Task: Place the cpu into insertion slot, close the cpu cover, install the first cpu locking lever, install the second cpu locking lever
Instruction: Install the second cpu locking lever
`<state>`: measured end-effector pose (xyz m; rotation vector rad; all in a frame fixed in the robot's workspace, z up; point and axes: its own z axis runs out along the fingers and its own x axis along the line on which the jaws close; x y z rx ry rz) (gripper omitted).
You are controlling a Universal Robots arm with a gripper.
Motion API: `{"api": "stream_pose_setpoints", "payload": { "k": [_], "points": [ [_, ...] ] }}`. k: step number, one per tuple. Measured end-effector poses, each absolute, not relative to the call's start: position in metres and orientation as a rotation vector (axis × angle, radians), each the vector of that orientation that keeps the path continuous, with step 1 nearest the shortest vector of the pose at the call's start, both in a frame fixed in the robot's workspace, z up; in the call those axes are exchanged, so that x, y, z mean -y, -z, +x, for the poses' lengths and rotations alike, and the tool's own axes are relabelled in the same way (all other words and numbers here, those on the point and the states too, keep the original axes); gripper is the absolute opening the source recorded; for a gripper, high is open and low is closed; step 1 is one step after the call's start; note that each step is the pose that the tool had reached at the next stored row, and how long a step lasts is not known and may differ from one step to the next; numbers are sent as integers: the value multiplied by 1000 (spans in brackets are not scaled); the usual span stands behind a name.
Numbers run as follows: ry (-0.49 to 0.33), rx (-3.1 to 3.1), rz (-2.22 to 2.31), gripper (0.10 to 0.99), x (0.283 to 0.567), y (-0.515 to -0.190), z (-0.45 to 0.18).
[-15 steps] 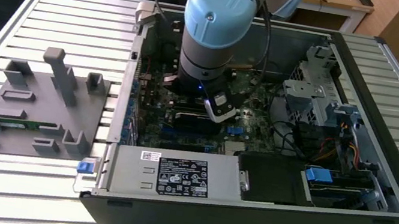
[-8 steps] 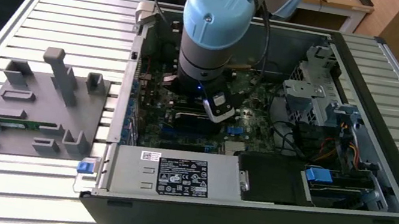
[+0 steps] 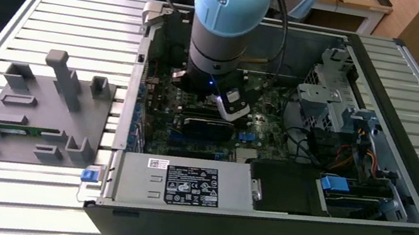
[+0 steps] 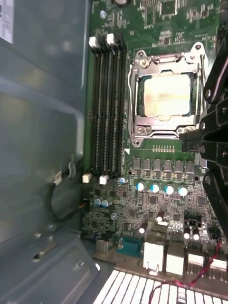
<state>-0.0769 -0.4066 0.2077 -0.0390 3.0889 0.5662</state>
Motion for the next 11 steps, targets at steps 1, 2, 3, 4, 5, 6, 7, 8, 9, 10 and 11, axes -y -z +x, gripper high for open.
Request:
{"api": "stream_pose_setpoints", "payload": {
  "k": [1, 2, 3, 4, 5, 6, 7, 8, 9, 10, 11],
  "points": [
    [-566, -3089, -39, 106, 407, -210, -77],
    [-566, -3089, -39, 106, 407, -212, -77],
    [-566, -3089, -39, 106, 407, -213, -77],
    [-566, -3089, -39, 106, 407, -215, -77],
    [-566, -3089, -39, 106, 407, -216, -77],
    [-566, -3089, -39, 106, 407, -217, -77],
    [-566, -3089, -39, 106, 407, -218, -77],
    [-566, -3089, -39, 106, 407, -219, -77],
    [-566, -3089, -39, 106, 407, -221, -77],
    [-566, -3089, -39, 106, 407, -221, -77],
    [-566, -3089, -39, 106, 407, -222, -77]
  ]
}}
